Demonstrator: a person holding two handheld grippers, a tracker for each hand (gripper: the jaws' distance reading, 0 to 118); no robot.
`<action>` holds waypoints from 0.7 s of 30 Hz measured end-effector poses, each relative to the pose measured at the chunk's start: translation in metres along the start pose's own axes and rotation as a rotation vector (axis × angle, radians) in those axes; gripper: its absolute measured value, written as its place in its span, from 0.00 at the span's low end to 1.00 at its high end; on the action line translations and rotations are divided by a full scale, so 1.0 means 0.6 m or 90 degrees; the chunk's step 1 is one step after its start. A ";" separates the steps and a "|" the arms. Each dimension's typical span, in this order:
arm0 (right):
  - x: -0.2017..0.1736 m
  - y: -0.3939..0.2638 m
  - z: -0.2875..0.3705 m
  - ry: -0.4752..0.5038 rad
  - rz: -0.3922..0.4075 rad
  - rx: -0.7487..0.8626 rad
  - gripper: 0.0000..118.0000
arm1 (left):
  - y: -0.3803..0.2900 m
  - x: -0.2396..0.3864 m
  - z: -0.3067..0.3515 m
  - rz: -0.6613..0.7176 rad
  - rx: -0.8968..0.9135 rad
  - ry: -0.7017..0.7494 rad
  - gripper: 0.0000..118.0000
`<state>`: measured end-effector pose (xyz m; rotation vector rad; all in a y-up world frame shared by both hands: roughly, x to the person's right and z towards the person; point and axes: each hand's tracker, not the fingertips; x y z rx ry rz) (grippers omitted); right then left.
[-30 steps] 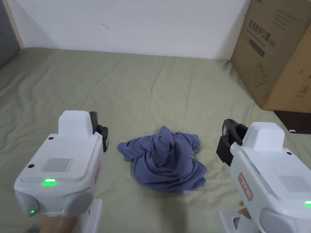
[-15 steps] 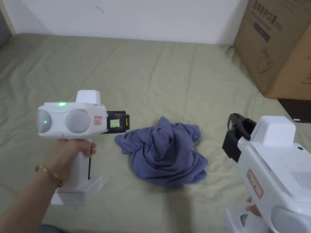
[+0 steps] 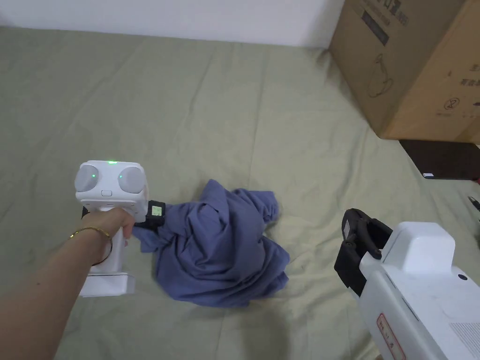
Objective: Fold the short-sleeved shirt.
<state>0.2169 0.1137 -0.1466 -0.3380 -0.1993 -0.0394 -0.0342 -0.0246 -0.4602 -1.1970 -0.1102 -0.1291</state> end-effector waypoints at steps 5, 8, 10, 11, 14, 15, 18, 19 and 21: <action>0.014 -0.013 -0.008 -0.016 -0.019 -0.024 0.00 | -0.006 0.017 0.003 -0.017 -0.007 -0.060 0.02; 0.013 -0.015 -0.009 -0.012 -0.030 -0.029 0.00 | -0.011 0.010 0.024 -0.058 0.014 -0.067 0.00; 0.012 -0.013 -0.013 -0.004 -0.022 -0.034 0.00 | -0.019 -0.008 0.060 -0.036 0.076 -0.097 0.00; 0.011 -0.011 -0.016 -0.003 -0.018 -0.034 0.00 | -0.023 -0.016 0.081 -0.019 0.097 -0.114 0.00; 0.012 0.000 -0.036 0.023 -0.027 -0.087 0.01 | -0.050 -0.053 0.148 0.032 0.178 -0.159 0.00; 0.013 0.000 -0.049 0.022 -0.029 -0.116 0.04 | -0.061 -0.067 0.167 0.046 0.201 -0.175 0.00; 0.012 -0.006 -0.084 0.031 -0.008 -0.168 0.65 | -0.098 -0.095 0.206 0.046 0.241 -0.174 0.00; 0.012 -0.006 -0.102 0.024 0.010 -0.200 0.81 | -0.111 -0.104 0.211 0.048 0.254 -0.161 0.00; 0.013 -0.004 -0.136 0.025 0.022 -0.261 0.86 | -0.136 -0.122 0.222 0.051 0.259 -0.150 0.00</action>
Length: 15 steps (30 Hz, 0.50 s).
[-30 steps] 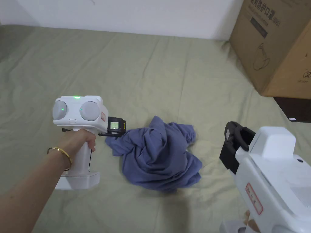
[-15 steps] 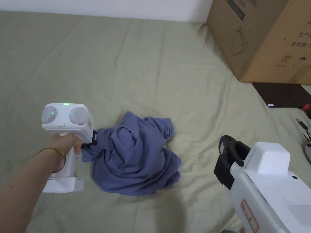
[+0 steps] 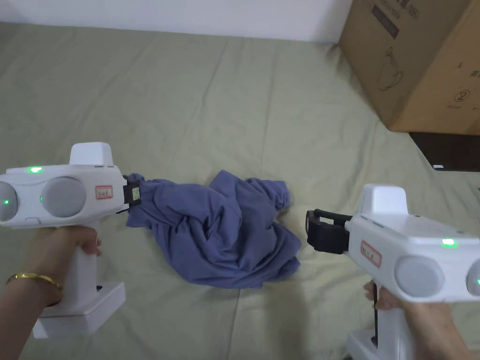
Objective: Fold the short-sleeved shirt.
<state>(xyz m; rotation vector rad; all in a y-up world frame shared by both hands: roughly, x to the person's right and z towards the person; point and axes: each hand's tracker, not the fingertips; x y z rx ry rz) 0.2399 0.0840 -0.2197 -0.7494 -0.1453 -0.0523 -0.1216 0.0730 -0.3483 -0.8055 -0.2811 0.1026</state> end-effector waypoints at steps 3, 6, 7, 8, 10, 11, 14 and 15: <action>0.003 0.022 -0.056 0.011 -0.012 -0.056 0.91 | -0.029 -0.019 0.020 0.012 0.002 0.017 0.00; -0.001 0.037 -0.122 0.008 -0.027 -0.134 0.91 | -0.054 -0.033 0.026 0.020 -0.008 0.032 0.00; -0.005 0.040 -0.146 0.001 -0.023 -0.173 0.91 | -0.061 -0.037 0.026 0.032 -0.011 0.034 0.00; -0.010 0.039 -0.170 0.000 -0.027 -0.197 0.90 | -0.067 -0.041 0.026 0.043 -0.014 0.036 0.00; -0.024 0.030 -0.204 -0.007 -0.028 -0.240 0.90 | -0.074 -0.045 0.027 0.059 -0.018 0.036 0.00; -0.028 0.026 -0.218 -0.013 -0.036 -0.255 0.87 | -0.076 -0.046 0.027 0.063 -0.020 0.036 0.00; -0.033 0.008 -0.254 -0.030 -0.050 -0.272 0.64 | -0.077 -0.046 0.028 0.068 -0.019 0.037 0.00; -0.035 0.002 -0.260 -0.028 -0.051 -0.271 0.49 | -0.077 -0.046 0.028 0.068 -0.019 0.037 0.00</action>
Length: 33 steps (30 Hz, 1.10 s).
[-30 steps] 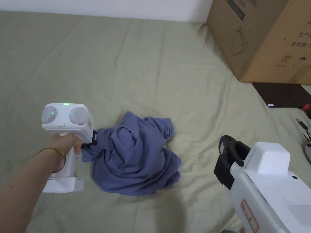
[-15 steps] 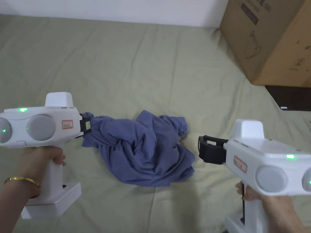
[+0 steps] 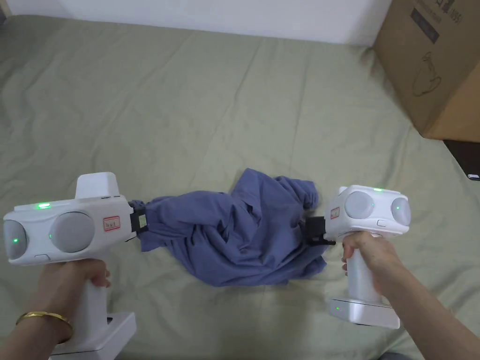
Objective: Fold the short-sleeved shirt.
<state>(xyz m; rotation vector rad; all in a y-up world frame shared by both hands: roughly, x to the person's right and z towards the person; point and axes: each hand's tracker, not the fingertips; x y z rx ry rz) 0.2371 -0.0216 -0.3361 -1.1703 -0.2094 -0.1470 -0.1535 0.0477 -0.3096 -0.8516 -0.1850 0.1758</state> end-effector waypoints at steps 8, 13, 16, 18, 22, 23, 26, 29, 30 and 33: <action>0.034 -0.019 0.026 0.071 -0.062 0.016 0.02 | 0.005 -0.002 0.002 0.017 0.004 -0.005 0.00; 0.065 -0.019 0.151 0.137 -0.038 0.102 0.02 | 0.029 -0.004 0.035 0.039 0.027 -0.031 0.00; 0.080 -0.020 0.250 0.140 -0.019 0.175 0.02 | 0.056 -0.006 0.069 0.037 0.061 -0.044 0.00; 0.095 -0.016 0.314 0.153 -0.013 0.219 0.02 | 0.074 -0.009 0.101 0.049 0.106 -0.058 0.00; 0.120 -0.003 0.443 0.169 -0.012 0.306 0.02 | 0.126 -0.023 0.167 0.068 0.171 -0.069 0.00; 0.123 0.000 0.468 0.167 -0.010 0.323 0.02 | 0.139 -0.026 0.181 0.077 0.186 -0.073 0.00; 0.137 0.019 0.546 0.171 -0.013 0.379 0.02 | 0.186 -0.030 0.235 0.102 0.239 -0.106 0.00; 0.139 0.042 0.625 0.180 -0.018 0.420 0.02 | 0.243 -0.011 0.298 0.092 0.291 -0.132 0.00; 0.136 0.050 0.647 0.178 -0.015 0.433 0.02 | 0.262 -0.005 0.315 0.086 0.307 -0.131 0.00; 0.119 0.080 0.717 0.129 0.018 0.496 0.02 | 0.333 0.012 0.354 0.066 0.348 -0.124 0.00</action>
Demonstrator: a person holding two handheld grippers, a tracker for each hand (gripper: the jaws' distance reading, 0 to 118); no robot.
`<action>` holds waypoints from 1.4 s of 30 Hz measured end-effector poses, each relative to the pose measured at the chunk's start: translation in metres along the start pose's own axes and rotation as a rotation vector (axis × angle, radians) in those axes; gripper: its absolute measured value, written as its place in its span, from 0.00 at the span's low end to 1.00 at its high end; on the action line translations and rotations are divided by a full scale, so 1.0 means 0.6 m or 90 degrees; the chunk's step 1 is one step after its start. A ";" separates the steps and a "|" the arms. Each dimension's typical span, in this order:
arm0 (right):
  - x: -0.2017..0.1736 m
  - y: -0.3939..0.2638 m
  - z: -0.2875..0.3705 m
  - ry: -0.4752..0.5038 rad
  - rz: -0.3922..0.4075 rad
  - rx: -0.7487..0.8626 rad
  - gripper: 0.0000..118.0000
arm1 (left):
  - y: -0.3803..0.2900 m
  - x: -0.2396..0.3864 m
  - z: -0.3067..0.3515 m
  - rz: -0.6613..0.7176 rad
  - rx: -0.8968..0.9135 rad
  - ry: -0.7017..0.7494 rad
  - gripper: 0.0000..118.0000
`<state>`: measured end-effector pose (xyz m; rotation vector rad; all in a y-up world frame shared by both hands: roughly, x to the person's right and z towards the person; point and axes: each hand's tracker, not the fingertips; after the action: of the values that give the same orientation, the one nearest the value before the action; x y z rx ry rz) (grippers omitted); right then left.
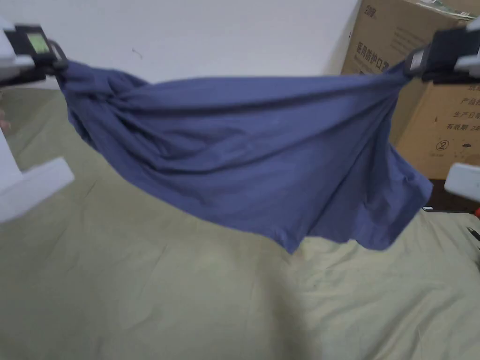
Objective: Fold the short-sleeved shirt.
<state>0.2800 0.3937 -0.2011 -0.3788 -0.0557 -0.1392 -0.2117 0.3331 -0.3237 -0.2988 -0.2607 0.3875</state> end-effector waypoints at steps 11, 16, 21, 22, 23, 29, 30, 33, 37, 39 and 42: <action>-0.019 0.172 -0.094 -0.106 0.020 0.070 0.02 | 0.182 0.088 -0.088 -0.054 0.056 0.053 0.00; -0.017 0.197 -0.190 -0.146 0.000 0.066 0.02 | 0.189 0.098 -0.177 -0.088 0.037 0.095 0.00; -0.019 0.175 -0.293 -0.184 0.026 0.054 0.02 | 0.158 0.077 -0.283 -0.099 0.013 0.118 0.00; -0.016 0.169 -0.314 -0.189 0.027 0.049 0.02 | 0.151 0.063 -0.309 -0.092 0.007 0.120 0.00; -0.011 0.160 -0.335 -0.192 0.024 0.044 0.02 | 0.137 0.053 -0.326 -0.080 0.006 0.115 0.00; 0.019 0.079 -0.449 -0.197 0.020 0.001 0.02 | 0.024 0.002 -0.403 -0.069 -0.069 0.130 0.00; 0.022 0.059 -0.461 -0.198 0.021 -0.005 0.02 | 0.007 -0.008 -0.409 -0.061 -0.078 0.129 0.00; 0.035 -0.014 -0.492 -0.193 0.021 -0.059 0.02 | -0.058 -0.039 -0.416 -0.035 -0.112 0.130 0.00; 0.047 -0.143 -0.487 -0.172 0.002 -0.128 0.02 | -0.151 -0.071 -0.397 -0.048 -0.171 0.149 0.00; 0.054 -0.216 -0.477 -0.169 0.017 -0.164 0.02 | -0.201 -0.077 -0.366 -0.056 -0.196 0.156 0.00; 0.067 -0.329 -0.434 -0.162 -0.003 -0.229 0.02 | -0.270 -0.104 -0.322 -0.042 -0.247 0.152 0.00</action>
<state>0.2986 0.1104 -0.3673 -0.7538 -0.2852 -0.1047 -0.1551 0.1194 -0.4601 -0.7106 -0.1085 0.2304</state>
